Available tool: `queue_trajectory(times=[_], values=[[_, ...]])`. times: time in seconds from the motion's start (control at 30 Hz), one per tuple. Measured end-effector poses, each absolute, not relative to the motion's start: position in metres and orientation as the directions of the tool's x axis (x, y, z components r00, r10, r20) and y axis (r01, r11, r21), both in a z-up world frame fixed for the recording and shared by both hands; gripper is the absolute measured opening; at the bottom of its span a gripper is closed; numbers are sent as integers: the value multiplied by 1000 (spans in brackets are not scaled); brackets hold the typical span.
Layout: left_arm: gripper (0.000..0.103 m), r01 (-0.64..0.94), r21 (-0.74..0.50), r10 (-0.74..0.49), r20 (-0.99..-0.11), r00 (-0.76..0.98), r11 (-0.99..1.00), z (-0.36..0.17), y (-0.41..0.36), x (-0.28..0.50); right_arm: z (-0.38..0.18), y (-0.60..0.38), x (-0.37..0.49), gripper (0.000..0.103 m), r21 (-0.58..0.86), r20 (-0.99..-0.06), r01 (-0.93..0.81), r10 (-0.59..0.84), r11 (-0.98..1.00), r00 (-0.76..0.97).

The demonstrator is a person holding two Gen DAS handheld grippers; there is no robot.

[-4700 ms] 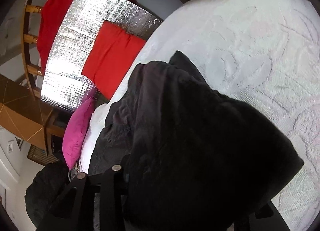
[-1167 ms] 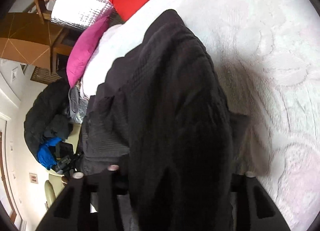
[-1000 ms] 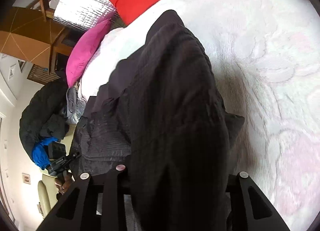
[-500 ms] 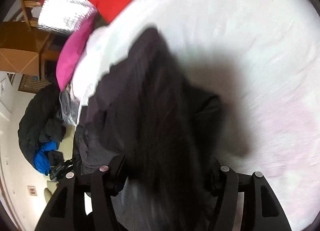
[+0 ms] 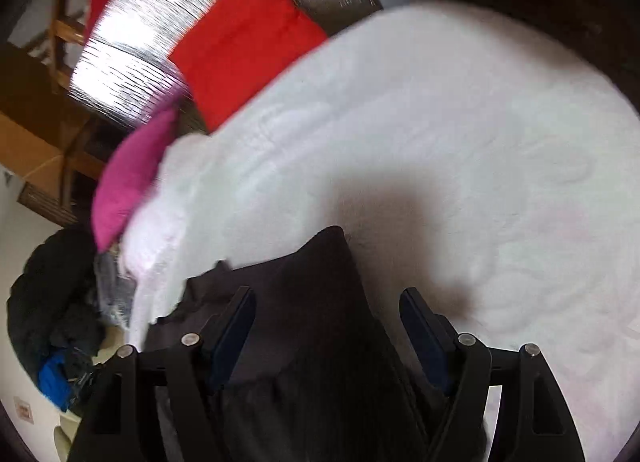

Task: Fold large clothes
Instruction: 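Grasp the folded jacket edge with both tools and lift it slightly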

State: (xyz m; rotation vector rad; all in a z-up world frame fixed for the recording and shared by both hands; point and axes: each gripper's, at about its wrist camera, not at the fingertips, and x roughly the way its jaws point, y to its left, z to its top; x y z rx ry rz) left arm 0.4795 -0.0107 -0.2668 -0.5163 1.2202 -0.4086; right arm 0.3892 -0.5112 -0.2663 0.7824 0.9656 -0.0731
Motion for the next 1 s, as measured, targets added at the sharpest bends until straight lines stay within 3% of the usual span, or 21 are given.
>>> queue_trajectory(times=[0.13,0.2,0.23,0.27,0.3,0.37,0.43,0.53,0.63,0.73,0.83,0.93,1.0], values=[[82,-3,-549,-529,-806,266,836,-283,-19,492,-299,-497,410,77,553,-799,386,339,739,497],[81,1,-546,-525,-805,275,838,-285,-28,498,-296,-485,413,75,495,-821,356,294,792,489],[81,11,-542,-522,-804,284,840,-286,-31,499,-292,-479,411,66,478,-825,344,277,808,493],[81,18,-537,-518,-803,296,843,-285,-35,499,-287,-475,409,45,453,-829,328,255,829,498],[78,24,-531,-512,-805,300,847,-281,-25,495,-283,-473,404,33,420,-836,320,224,849,501],[58,45,-501,-489,-815,312,864,-279,-29,492,-275,-472,400,27,370,-843,321,170,872,511],[47,73,-484,-479,-815,327,872,-275,-33,490,-268,-472,396,24,344,-836,315,136,885,532],[34,106,-476,-479,-796,369,873,-266,-35,486,-255,-473,391,22,307,-812,318,73,897,579],[31,114,-473,-473,-771,427,874,-260,-33,486,-247,-474,390,22,294,-785,336,25,895,619],[31,72,-402,-389,-800,457,913,-276,-33,493,-257,-480,393,22,286,-778,377,-17,881,629],[34,42,-391,-370,-821,435,919,-290,-35,496,-293,-494,399,22,342,-820,421,48,840,570],[42,40,-409,-384,-814,436,912,-280,-32,493,-287,-511,387,29,480,-765,416,136,772,629],[44,13,-421,-386,-820,422,907,-274,-28,489,-282,-520,376,42,544,-734,421,168,726,659]])
